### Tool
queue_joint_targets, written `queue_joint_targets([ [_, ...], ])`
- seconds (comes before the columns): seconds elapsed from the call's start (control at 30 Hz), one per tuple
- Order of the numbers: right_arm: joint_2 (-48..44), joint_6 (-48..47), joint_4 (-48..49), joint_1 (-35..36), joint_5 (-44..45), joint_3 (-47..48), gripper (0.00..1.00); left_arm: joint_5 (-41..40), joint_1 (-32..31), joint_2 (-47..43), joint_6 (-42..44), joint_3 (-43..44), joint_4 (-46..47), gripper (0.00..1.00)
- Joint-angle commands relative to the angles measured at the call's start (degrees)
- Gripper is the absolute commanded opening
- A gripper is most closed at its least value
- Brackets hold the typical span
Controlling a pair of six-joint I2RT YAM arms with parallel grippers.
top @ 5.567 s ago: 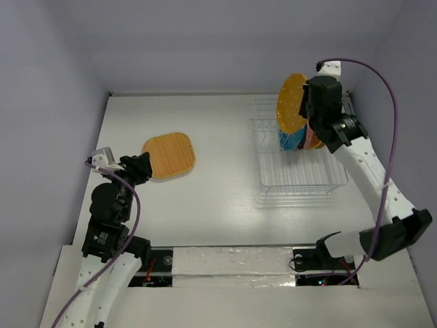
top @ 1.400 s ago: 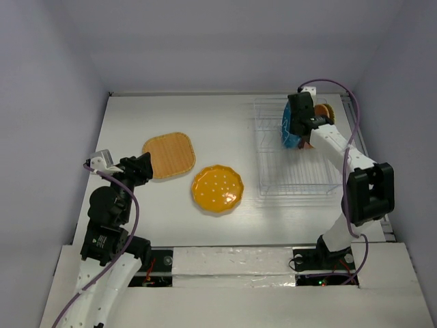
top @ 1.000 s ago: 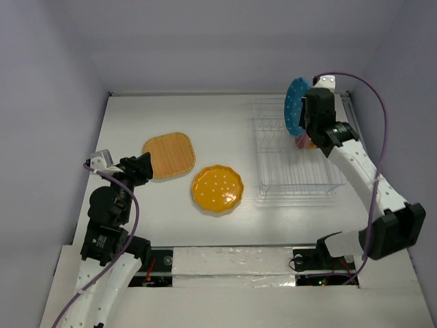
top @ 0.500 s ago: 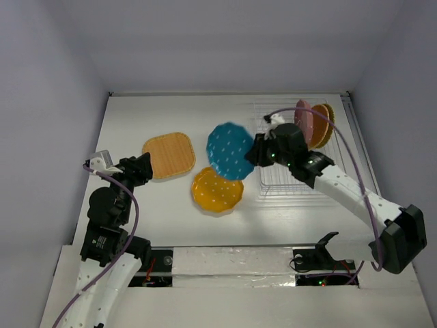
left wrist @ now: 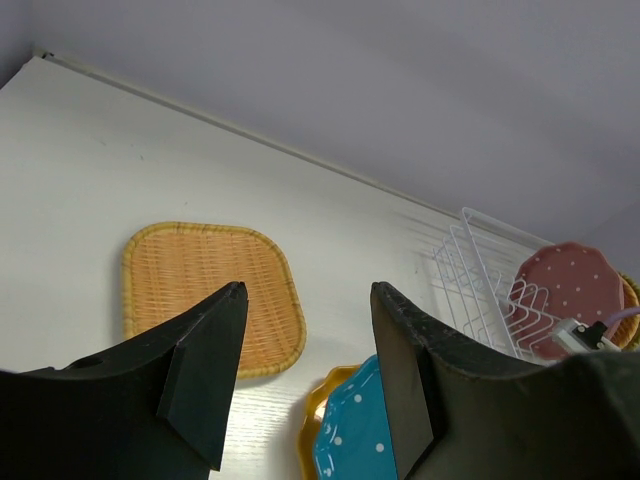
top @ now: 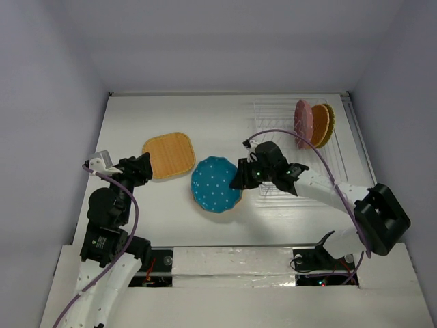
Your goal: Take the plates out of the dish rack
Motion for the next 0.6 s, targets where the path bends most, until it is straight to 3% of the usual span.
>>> queue_joint_targets([
  [0.0,0.8,2.3,12.2,-0.3,-3.6,1.2,0.0,0.2,0.1,0.1,0.0,-0.3,2.1,0.49],
  [0.07,1.9,2.3,11.8,-0.3,-3.4,1.3,0.0,0.2,0.1,0.1,0.0,-0.3,2.1,0.49],
  [0.23,4.7,1.8,10.5,-0.3,-3.2,1.8,0.13,0.2,0.1,0.2,0.0,-0.3,2.1,0.49],
  [0.37,5.9,0.2,6.1,0.9,-0.3,3.7,0.47,0.2,0.1,0.2,0.0,-0.3,2.1,0.49],
  [0.57,6.9,-3.3,-2.1,2.8,6.6,6.6,0.74,0.2,0.1,0.1,0.0,-0.4,2.2,0.49],
])
